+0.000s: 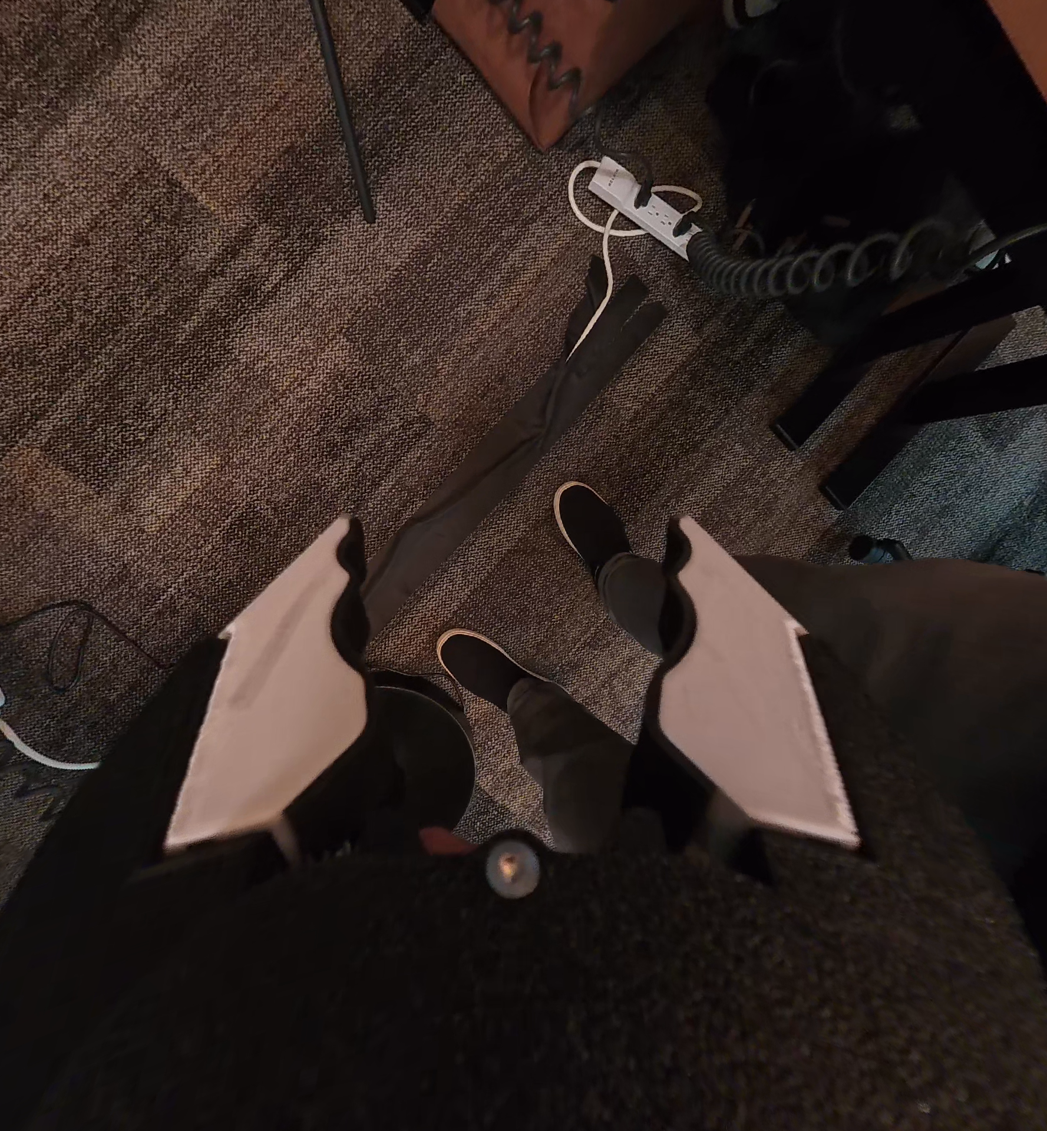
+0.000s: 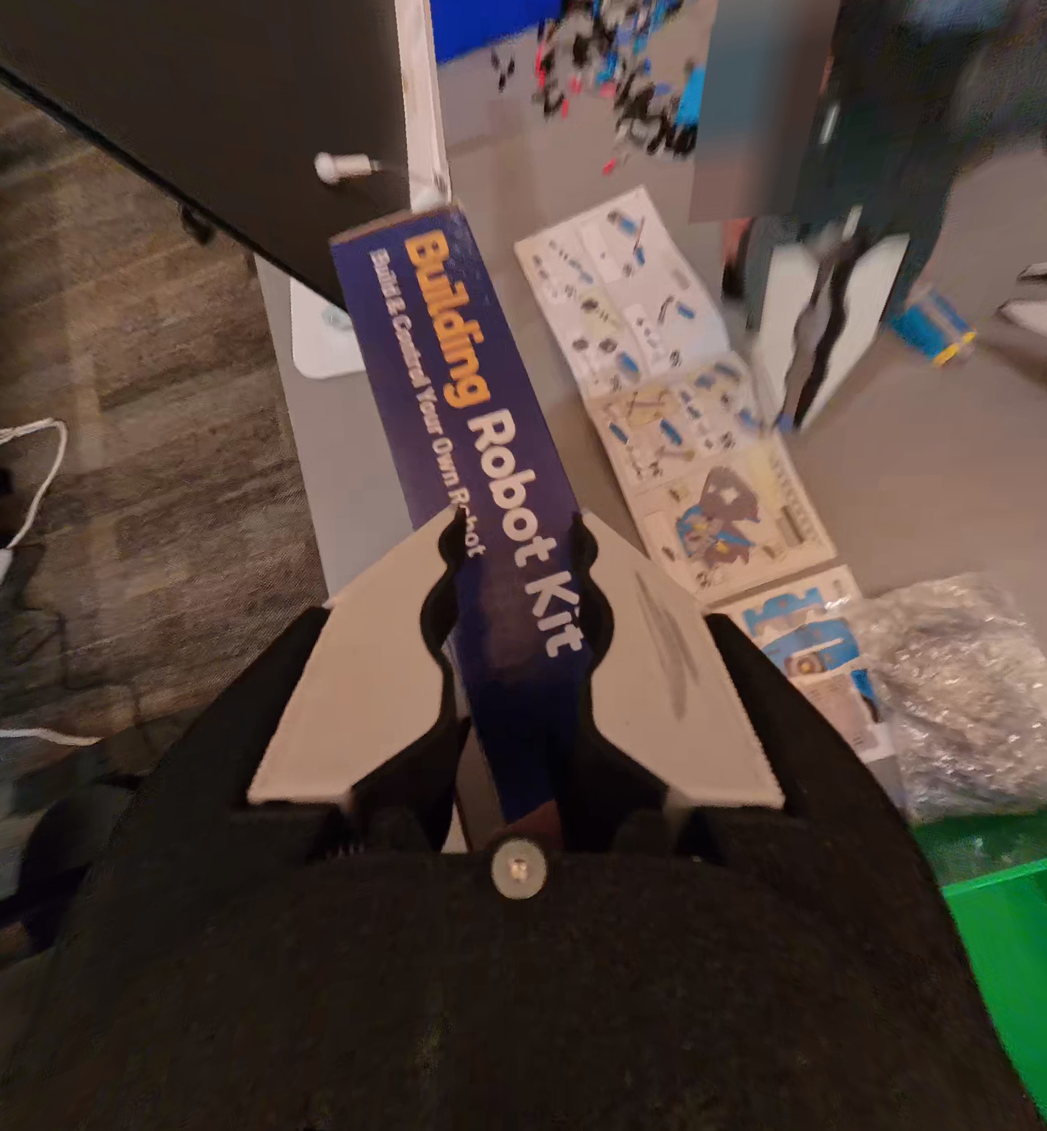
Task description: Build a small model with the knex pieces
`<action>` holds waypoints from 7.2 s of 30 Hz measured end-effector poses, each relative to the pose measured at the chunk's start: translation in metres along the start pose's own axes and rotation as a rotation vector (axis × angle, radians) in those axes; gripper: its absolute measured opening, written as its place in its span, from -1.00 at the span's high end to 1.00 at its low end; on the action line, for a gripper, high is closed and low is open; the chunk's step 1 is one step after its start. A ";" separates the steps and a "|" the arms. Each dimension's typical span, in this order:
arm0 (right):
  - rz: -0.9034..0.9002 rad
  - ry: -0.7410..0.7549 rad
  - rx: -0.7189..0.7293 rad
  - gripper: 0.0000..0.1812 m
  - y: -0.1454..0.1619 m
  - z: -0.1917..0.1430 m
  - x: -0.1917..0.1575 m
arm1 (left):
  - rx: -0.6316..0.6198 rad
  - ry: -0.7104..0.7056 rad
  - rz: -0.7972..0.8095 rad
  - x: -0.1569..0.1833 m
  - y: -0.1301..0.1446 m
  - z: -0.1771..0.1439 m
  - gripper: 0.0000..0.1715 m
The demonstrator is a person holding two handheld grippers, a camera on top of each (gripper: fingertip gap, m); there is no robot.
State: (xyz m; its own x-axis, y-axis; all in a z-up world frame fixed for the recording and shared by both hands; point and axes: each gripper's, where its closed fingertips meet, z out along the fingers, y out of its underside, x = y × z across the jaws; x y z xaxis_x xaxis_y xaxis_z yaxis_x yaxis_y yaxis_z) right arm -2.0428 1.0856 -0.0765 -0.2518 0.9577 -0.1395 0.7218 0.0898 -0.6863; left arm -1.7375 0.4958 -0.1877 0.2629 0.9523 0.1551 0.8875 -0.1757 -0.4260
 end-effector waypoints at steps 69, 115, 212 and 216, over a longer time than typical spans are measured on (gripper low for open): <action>-1.039 -1.600 -0.614 0.76 -0.038 0.214 -1.027 | 0.276 -0.554 -0.483 -0.790 0.078 -0.241 0.91; -1.922 -2.514 -0.776 0.78 0.331 -0.287 -0.759 | 0.687 -1.323 -1.190 0.127 0.307 -0.467 0.92; -1.264 -2.183 -0.661 0.69 1.776 -1.610 -1.218 | 0.860 -0.937 -1.067 0.725 2.030 -1.155 0.92; -1.224 -2.170 -0.511 0.69 1.748 -1.620 -1.336 | 0.787 -0.880 -0.909 0.613 2.062 -1.207 0.92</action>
State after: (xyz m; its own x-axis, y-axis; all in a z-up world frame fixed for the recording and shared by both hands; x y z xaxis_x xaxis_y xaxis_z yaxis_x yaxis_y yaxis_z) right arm 0.6000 0.4066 0.0667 -0.2038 -0.8968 -0.3926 -0.1944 0.4301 -0.8816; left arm 0.7104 0.4157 0.1043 -0.8164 0.5510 0.1729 0.1157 0.4493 -0.8859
